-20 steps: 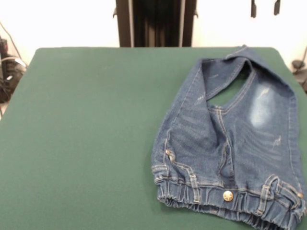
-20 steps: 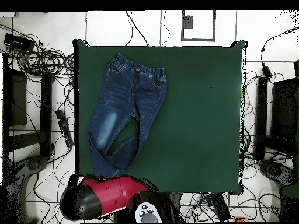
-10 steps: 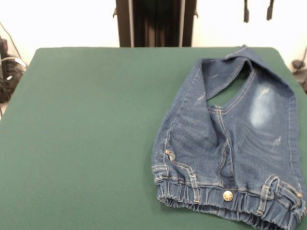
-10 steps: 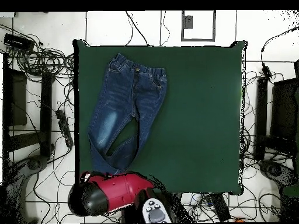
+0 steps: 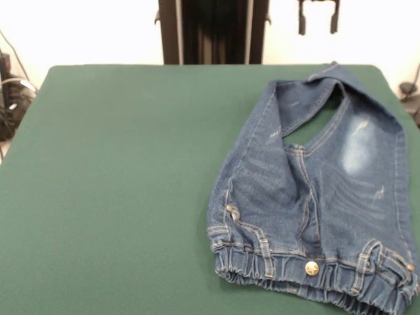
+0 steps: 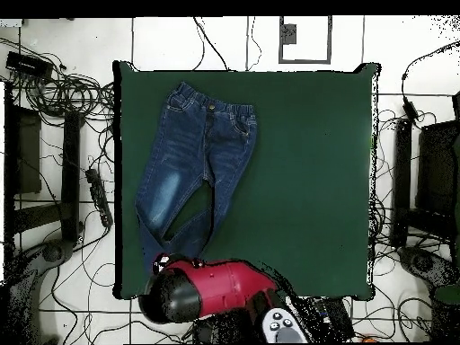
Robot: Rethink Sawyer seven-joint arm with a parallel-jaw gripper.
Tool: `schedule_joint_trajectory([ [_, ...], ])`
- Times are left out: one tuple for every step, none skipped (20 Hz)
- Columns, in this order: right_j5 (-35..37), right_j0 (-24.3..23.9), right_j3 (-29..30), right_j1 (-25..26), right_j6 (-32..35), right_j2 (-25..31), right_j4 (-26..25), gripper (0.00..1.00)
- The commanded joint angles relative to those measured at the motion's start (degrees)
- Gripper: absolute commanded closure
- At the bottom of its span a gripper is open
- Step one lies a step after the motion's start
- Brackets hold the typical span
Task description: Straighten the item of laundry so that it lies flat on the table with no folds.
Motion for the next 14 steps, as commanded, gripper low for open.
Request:
schedule_joint_trajectory([
  [7.86,-1.27,-4.02,0.27,-4.11,2.75,-1.36,0.00],
  [8.56,-2.15,-4.17,0.07,-4.60,3.30,-1.43,0.00],
  [9.19,-2.86,-4.50,-0.07,-5.00,3.73,-1.60,0.00],
  [9.78,-3.49,-4.82,-0.13,-5.27,4.11,-1.72,0.00],
  [10.11,-3.75,-5.10,-0.09,-5.22,4.29,-1.96,0.00],
  [10.43,-4.00,-5.38,-0.05,-5.17,4.48,-2.19,0.00],
  [10.82,-4.19,-6.07,0.21,-5.17,4.41,-2.39,0.00],
  [11.20,-4.37,-6.76,0.46,-5.18,4.35,-2.58,0.00],
  [11.66,-4.64,-7.54,0.83,-5.20,4.33,-2.77,0.00],
  [12.14,-4.88,-8.53,1.29,-5.26,4.31,-2.97,0.00],
  [12.41,-5.03,-9.01,1.54,-5.23,4.33,-3.09,0.00],
  [12.68,-5.18,-9.50,1.78,-5.19,4.35,-3.21,0.00],
  [12.72,-5.26,-9.83,1.98,-4.95,4.28,-3.20,0.00],
  [12.77,-5.34,-10.17,2.18,-4.70,4.21,-3.19,0.00],
])
